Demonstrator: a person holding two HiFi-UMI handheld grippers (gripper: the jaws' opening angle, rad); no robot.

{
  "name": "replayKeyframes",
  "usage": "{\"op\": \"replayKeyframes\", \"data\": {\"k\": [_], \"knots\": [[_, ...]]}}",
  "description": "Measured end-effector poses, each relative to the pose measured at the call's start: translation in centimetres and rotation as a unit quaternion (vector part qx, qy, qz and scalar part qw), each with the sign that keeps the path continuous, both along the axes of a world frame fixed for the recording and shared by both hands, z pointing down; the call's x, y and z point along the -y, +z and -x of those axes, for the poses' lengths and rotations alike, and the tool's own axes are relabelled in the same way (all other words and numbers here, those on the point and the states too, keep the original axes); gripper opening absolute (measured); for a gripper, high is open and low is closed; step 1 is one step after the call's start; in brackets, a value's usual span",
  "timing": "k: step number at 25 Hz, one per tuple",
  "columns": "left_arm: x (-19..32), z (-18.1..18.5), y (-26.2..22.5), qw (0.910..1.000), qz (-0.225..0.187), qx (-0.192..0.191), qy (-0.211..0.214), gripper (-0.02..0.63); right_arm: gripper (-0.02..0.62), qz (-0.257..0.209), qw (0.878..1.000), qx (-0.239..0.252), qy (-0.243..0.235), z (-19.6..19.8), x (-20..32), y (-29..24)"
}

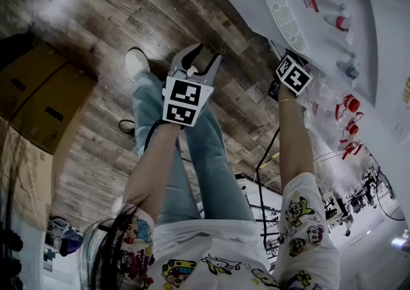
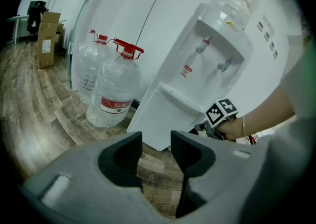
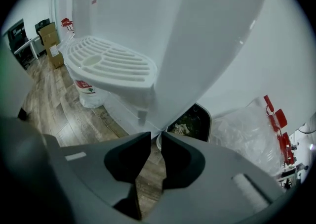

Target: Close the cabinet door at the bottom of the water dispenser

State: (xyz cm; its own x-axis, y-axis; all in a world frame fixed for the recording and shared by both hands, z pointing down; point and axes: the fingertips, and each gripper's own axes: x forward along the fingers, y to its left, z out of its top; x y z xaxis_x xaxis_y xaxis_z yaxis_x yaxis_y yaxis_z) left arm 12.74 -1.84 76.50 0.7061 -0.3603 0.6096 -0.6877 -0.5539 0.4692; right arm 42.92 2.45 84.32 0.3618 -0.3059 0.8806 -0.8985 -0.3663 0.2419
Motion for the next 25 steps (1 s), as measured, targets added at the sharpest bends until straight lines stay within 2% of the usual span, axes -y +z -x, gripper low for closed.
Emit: {"op": "replayKeyframes", "data": {"k": [6,11,14,18,25], "knots": [[0.8,0.7,-0.2,1.0,-0.004,0.002,-0.005,0.178,0.077,0.005,1.0,0.003,0.005,0.5,-0.4,0.1],[1.5,2.1,-1.7,0.9998,-0.011,0.012,-0.005,0.178,0.077,0.009,1.0,0.019,-0.001,3.0,-0.9,-1.0],[2.4,2.9,-3.6,0.9996,-0.023,0.018,-0.002,0.178,0.078,0.0,0.999,0.035,-0.031,5.8,0.7,-2.5],[3.3,3.9,-7.1,0.9987,-0.041,0.024,0.015,0.178,0.08,-0.009,0.993,0.064,-0.1,12.0,2.2,-5.2],[4.5,3.7,-13.6,0.9961,-0.073,0.029,0.04,0.178,0.08,-0.073,0.978,0.119,-0.157,17.9,5.7,-12.6]]}}
